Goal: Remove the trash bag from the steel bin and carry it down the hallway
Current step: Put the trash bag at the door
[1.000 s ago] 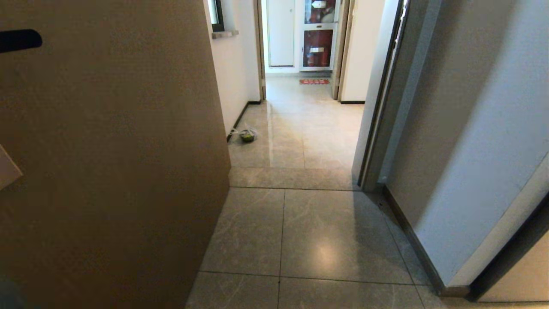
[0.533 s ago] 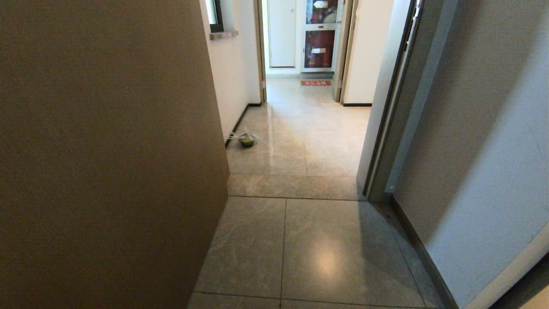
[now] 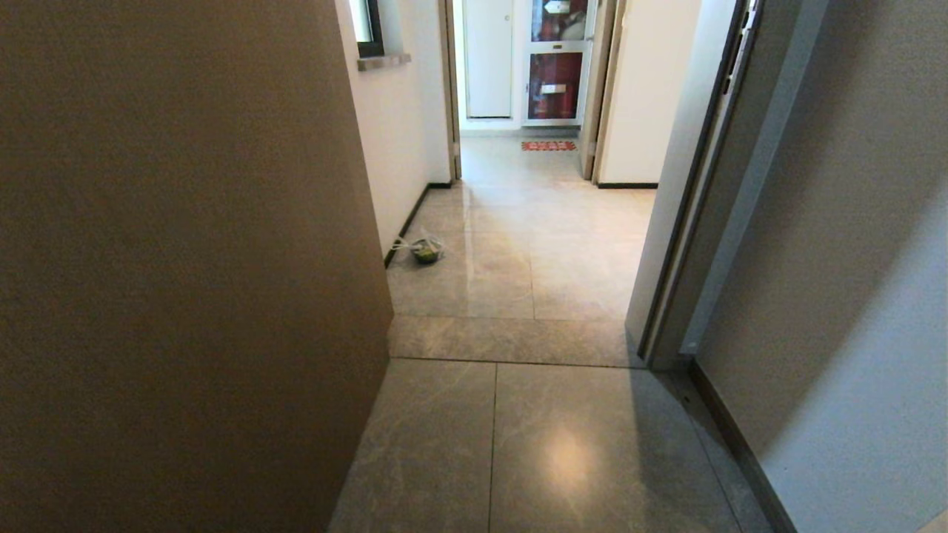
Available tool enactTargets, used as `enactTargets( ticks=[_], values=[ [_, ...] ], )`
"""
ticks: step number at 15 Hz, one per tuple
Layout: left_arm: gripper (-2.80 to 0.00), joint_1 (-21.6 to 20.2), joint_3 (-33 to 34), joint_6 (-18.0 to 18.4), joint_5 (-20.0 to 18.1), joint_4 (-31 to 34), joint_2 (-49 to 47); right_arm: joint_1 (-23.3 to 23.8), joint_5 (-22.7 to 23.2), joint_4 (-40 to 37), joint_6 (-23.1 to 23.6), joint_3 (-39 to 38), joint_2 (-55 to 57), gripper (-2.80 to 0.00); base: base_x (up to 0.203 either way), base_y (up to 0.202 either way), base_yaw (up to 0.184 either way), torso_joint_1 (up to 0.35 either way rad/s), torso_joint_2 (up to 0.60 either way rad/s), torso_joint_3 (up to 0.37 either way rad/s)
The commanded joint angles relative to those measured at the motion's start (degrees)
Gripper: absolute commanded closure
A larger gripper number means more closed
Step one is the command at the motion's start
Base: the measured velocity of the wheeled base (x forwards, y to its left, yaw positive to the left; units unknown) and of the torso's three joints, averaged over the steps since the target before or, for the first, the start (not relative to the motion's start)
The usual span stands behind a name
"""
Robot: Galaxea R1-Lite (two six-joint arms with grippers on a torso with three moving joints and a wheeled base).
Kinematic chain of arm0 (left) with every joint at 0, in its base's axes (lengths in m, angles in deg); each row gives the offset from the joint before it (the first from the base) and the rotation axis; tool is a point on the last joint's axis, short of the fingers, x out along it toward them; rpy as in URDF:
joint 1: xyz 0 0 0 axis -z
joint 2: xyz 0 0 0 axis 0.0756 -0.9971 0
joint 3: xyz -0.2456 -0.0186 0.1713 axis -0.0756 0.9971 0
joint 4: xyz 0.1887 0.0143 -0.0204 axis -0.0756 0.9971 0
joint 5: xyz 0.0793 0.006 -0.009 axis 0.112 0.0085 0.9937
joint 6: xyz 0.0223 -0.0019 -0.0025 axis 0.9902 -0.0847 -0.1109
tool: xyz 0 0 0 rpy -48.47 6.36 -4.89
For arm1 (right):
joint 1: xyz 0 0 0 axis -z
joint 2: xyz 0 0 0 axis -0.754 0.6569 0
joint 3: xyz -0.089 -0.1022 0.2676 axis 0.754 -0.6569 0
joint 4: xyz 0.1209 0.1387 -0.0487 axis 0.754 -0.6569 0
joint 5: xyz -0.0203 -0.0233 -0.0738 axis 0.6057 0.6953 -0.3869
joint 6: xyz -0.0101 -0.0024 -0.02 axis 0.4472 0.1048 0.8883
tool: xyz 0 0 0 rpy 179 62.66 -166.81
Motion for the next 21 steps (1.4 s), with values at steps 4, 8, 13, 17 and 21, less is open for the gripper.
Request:
enactTargets(
  ticks=[4, 8, 13, 17, 21],
  values=[
    [0.0, 0.02, -0.06, -0.04, 0.02, 0.0, 0.0, 0.0, 0.0, -0.01, 0.0, 0.0, -0.01, 0.0, 0.193, 0.0, 0.001, 0.003, 0.0, 0.003],
    [0.0, 0.02, 0.0, -0.04, 0.02, 0.0, 0.0, 0.0, 0.0, -0.01, 0.0, 0.0, -0.01, 0.0, 0.192, 0.0, -0.001, 0.004, 0.0, 0.002],
    [0.0, 0.02, 0.0, -0.04, 0.02, 0.0, 0.0, 0.0, 0.0, -0.01, 0.0, 0.0, -0.01, 0.0, 0.193, 0.0, 0.001, 0.003, 0.01, 0.003],
    [0.0, 0.02, 0.0, -0.04, 0.02, 0.0, 0.0, 0.0, 0.0, -0.01, 0.0, 0.0, -0.01, 0.0, 0.191, 0.0, 0.001, 0.002, 0.0, 0.001],
    [0.0, 0.02, 0.0, -0.04, 0.02, 0.0, 0.0, 0.0, 0.0, -0.01, 0.0, 0.0, -0.01, 0.0, 0.033, 0.0, 0.001, 0.001, 0.0, -0.001]
  ],
)
